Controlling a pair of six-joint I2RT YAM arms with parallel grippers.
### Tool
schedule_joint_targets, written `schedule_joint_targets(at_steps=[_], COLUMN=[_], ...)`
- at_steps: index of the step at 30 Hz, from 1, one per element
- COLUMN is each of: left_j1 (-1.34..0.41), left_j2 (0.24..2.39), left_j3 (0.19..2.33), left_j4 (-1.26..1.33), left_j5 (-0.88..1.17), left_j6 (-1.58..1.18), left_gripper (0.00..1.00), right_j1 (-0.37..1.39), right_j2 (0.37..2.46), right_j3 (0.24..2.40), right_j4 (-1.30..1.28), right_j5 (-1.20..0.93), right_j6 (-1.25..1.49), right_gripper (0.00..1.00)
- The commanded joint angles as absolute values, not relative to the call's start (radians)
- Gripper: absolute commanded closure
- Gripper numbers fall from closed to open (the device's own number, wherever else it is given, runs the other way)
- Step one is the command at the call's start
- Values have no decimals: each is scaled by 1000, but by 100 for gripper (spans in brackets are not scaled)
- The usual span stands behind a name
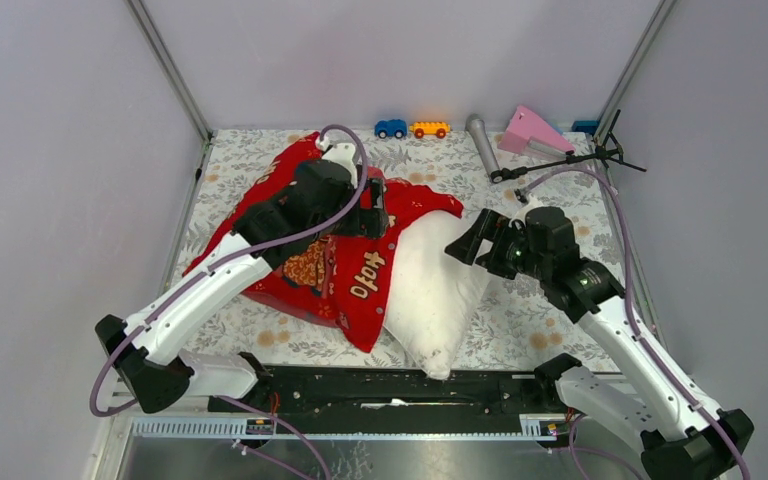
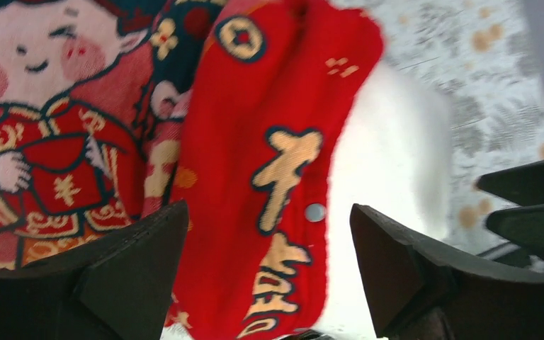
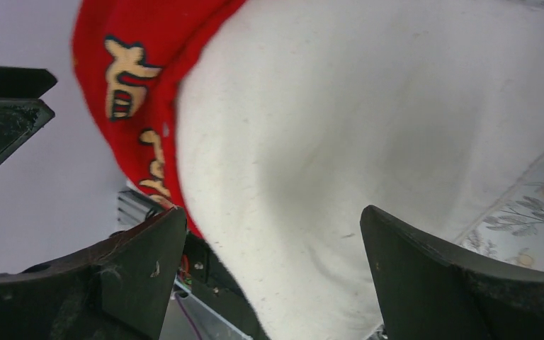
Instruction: Remove the pillowcase from the pillow
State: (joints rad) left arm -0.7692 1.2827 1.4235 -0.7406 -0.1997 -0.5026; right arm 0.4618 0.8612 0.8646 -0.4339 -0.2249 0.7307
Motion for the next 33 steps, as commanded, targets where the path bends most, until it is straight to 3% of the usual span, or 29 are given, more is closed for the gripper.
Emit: schedule_joint_targets(at_steps=[1, 6, 9, 13, 14, 17, 18, 19, 26, 33], left_j1=[-765, -749, -687, -611, -590, -529, -505, -479, -198, -5], left_j2=[1267, 1320, 1321, 1289, 1280, 1250, 1237, 1224, 1123, 963], left_j3=[1361, 1337, 1278, 1156, 1124, 1031, 994, 960, 812, 725], left_j4=[-764, -747, -691, -589, -565, -487, -455, -423, -329, -300], left_j5=[-321, -312, -251, -217, -215, -196, -182, -162, -147, -219], left_j6=[-479, -473, -485, -520, -531, -580, -600, -615, -693, -787], left_gripper=[9, 9, 15, 39, 51, 83, 92, 97, 100, 100], right_j1=[462, 464, 473, 477, 477, 477, 477, 477, 431, 294], right_j2=[886, 935, 955, 1007, 1020, 1023, 1011, 994, 870, 719], right_j3=[819, 710, 642, 612, 614, 631, 645, 657, 817, 800], right_j4=[-474, -398, -313, -260, -261, -284, -300, -318, -526, -548], right_j5=[-144, -174, -259, -312, -309, -236, -171, -113, 351, 462], right_j6=[655, 644, 660, 640, 629, 617, 619, 620, 573, 610], right_gripper=[0, 0, 0, 2, 12, 75, 91, 100, 100, 100])
